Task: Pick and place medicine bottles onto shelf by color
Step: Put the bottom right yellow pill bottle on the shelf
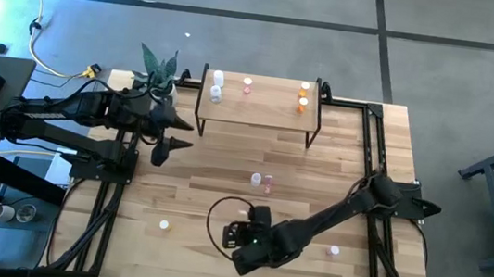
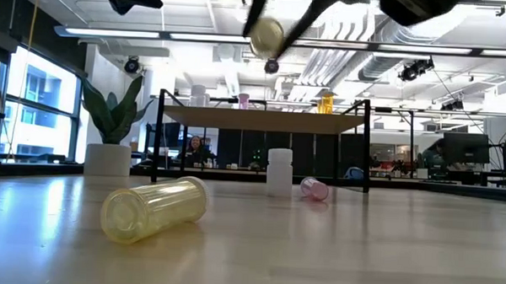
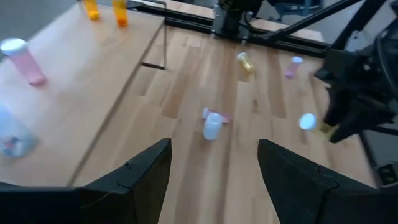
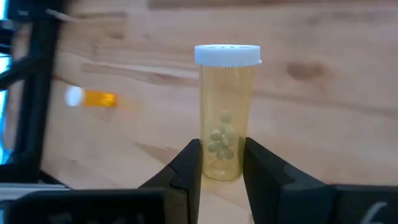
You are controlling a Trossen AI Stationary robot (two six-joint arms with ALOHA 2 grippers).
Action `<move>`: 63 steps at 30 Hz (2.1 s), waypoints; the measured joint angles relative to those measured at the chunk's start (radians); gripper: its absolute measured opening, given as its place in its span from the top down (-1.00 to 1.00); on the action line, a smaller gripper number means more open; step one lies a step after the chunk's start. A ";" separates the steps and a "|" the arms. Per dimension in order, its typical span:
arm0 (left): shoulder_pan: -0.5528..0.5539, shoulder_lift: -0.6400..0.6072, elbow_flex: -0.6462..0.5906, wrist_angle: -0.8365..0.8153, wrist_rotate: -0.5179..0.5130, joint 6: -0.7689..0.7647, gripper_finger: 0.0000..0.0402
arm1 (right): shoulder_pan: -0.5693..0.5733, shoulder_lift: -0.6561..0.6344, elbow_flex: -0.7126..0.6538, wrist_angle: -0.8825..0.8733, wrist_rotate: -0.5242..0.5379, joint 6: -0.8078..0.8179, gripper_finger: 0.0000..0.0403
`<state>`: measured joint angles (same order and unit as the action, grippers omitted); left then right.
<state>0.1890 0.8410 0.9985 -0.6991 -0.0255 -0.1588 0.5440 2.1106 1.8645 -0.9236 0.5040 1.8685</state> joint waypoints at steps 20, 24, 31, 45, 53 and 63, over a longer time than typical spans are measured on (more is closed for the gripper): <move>0.000 0.000 0.000 0.178 0.112 -0.049 -0.13 | -0.081 -0.173 0.000 0.164 0.237 -0.599 0.61; 0.000 0.000 0.000 0.257 0.112 -0.048 -0.13 | -0.119 -0.206 0.001 0.222 0.236 -0.777 0.61; 0.000 0.000 0.000 0.355 0.112 -0.048 -0.13 | -0.190 -0.284 0.001 0.375 0.211 -1.135 0.61; 0.000 0.103 0.000 0.613 0.181 -0.074 -0.13 | -0.344 -0.381 0.001 0.547 -0.118 -1.686 0.61; 0.000 0.154 0.000 0.775 0.201 -0.074 -0.13 | -0.421 -0.387 0.001 0.514 -0.270 -1.725 0.61; 0.000 0.208 0.000 0.863 0.179 -0.069 -0.13 | -0.462 -0.387 0.001 0.540 -0.305 -1.716 0.61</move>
<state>0.1894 1.0487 0.9985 0.1636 0.1535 -0.2283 0.0824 1.7241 1.8652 -0.3836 0.1990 0.1526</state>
